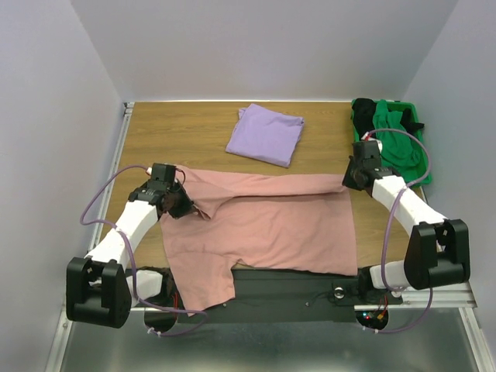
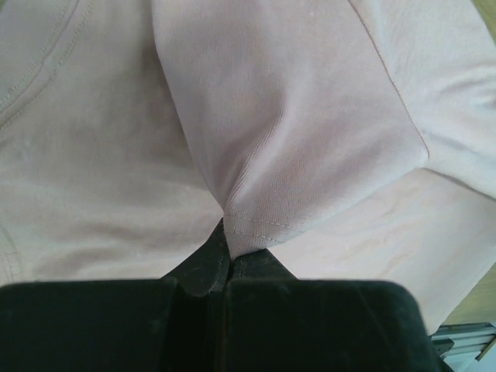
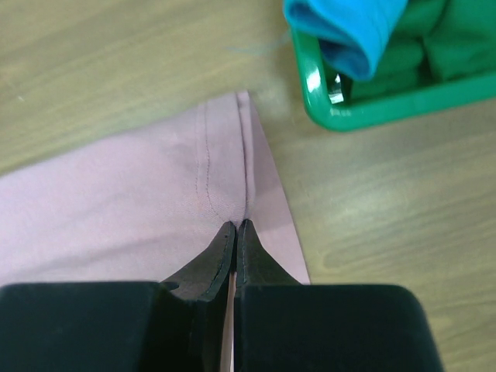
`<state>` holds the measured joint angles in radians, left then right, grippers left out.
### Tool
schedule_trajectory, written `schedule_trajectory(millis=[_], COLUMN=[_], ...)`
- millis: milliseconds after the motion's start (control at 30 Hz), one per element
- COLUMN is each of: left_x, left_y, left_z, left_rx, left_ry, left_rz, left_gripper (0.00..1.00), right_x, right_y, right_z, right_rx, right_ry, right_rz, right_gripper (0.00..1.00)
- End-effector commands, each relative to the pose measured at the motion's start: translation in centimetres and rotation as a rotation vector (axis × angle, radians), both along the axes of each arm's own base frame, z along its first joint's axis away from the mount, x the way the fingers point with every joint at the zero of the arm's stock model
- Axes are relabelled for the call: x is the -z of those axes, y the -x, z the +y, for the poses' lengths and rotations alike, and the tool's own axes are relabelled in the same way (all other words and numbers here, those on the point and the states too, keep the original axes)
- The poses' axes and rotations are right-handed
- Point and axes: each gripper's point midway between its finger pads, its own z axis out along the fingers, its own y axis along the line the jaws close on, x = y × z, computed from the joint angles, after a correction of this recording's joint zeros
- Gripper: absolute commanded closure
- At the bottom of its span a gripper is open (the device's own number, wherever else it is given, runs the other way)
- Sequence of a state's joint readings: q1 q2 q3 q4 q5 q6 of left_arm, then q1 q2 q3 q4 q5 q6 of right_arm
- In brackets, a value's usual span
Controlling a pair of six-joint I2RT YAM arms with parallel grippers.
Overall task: Fold and stack the t-shirts
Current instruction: Fold the tshirt
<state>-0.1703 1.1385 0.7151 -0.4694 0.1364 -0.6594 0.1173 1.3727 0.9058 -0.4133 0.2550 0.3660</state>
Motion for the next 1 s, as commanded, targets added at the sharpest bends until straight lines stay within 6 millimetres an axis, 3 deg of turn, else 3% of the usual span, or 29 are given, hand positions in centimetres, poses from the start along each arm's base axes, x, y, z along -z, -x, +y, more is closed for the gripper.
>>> schedule_trajectory(millis=[0,100,133,200,300,333,367,533,633,667,767,800,867,967], left_x=[-0.2,0.5,0.8,0.6,-1.2,-1.7,-2.7,-5.4,-6.5,-6.0,-5.4,-5.3,-4.8,-3.3], left_y=[0.3,1.1,1.7,2.2,1.8,1.5,1.1,-1.2,-3.7,-4.5,-7.4,-8.3,-9.6,-12.0], left_z=[0.1,0.6,0.9,1.2,1.4,1.4,1.4,1.6,0.2,-0.1,-1.1,-1.5,-2.1,-2.0], left_rx=[-0.001,-0.017,-0.021,-0.035,-0.05,-0.057,-0.058,-0.083,-0.042,-0.03,0.005,0.018,0.04,0.011], left_ry=[0.003,-0.023,-0.034,-0.047,-0.046,-0.046,-0.042,-0.05,0.001,0.005,0.019,0.031,0.046,0.034], left_rz=[-0.026,0.01,0.036,0.044,0.0,-0.019,-0.051,-0.141,-0.207,-0.195,-0.208,-0.217,-0.226,-0.226], left_gripper=[0.96,0.8,0.67,0.45,0.4,0.35,0.03,0.02,0.02,0.02,0.02,0.02,0.02,0.02], right_x=[-0.1,0.3,0.4,0.0,-1.4,-1.9,-2.4,-4.4,-4.7,-4.8,-5.5,-5.7,-6.1,-6.6], right_y=[1.1,1.5,1.7,2.0,1.9,1.9,1.7,1.2,0.6,0.6,1.1,1.8,2.4,4.5], right_z=[-1.0,-1.2,-1.1,-1.2,-1.0,-0.8,-0.6,1.6,3.7,4.6,8.5,10.8,12.8,18.7], right_rx=[0.054,0.069,0.07,0.071,0.056,0.043,0.03,-0.091,-0.178,-0.211,-0.361,-0.447,-0.498,-0.643], right_ry=[0.017,0.019,0.019,0.017,0.008,0.003,-0.005,-0.078,-0.164,-0.198,-0.321,-0.367,-0.403,-0.458], right_rz=[0.003,0.025,0.036,0.031,-0.008,-0.021,-0.035,-0.087,-0.106,-0.11,-0.159,-0.165,-0.19,-0.223], right_gripper=[0.99,0.9,0.74,0.65,0.42,0.27,0.0,0.0,0.0,0.0,0.0,0.0,0.0,0.0])
